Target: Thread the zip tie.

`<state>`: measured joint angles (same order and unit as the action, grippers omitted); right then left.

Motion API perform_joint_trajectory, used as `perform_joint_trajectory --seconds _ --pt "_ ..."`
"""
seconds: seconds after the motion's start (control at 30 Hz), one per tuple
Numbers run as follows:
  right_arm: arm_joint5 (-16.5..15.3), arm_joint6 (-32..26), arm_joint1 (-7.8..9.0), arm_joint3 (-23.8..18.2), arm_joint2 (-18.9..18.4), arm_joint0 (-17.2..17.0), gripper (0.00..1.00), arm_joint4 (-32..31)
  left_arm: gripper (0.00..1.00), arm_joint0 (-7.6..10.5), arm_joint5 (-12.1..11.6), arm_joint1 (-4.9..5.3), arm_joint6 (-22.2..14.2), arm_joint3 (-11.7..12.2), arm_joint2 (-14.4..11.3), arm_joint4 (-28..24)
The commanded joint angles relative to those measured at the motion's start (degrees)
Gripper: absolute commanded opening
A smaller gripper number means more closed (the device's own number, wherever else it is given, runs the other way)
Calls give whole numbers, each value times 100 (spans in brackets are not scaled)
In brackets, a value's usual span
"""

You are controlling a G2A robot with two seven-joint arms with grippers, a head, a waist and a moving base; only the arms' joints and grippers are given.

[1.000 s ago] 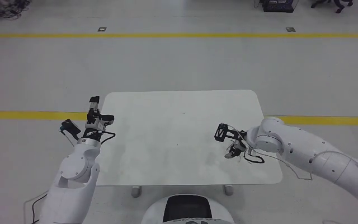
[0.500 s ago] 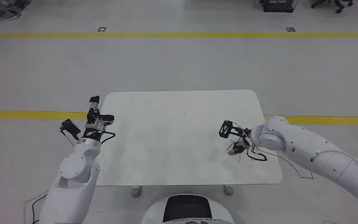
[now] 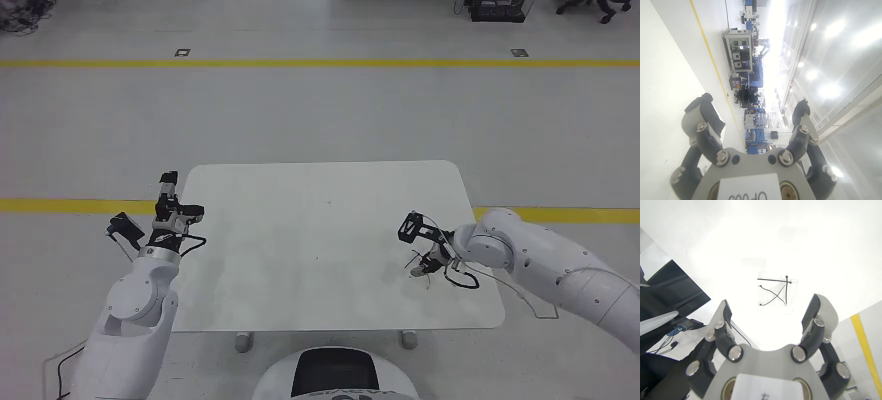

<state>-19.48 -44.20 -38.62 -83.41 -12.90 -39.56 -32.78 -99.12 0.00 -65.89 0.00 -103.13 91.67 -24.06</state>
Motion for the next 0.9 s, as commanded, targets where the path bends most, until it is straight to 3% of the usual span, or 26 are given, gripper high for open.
perform_joint_trajectory --seconds 0.0,0.1,0.23,0.33,0.7,0.87 --pt "0 -1 0 0 0 0 100 0 100 0 0 0 0 0 0 0" --pt "36 17 -1 -2 -5 -11 100 -9 100 0 0 0 0 0 0 0" --pt "450 -107 -5 -138 -86 -146 100 -45 100 0 0 0 0 0 0 0" --pt "592 -294 -12 -180 -183 -212 100 109 100 0 0 0 0 0 0 0" --pt "649 -327 -16 -166 -211 -238 100 109 100 0 0 0 0 0 0 0" --pt "723 -254 -96 -3 -254 -372 100 22 100 0 0 0 0 0 0 0"
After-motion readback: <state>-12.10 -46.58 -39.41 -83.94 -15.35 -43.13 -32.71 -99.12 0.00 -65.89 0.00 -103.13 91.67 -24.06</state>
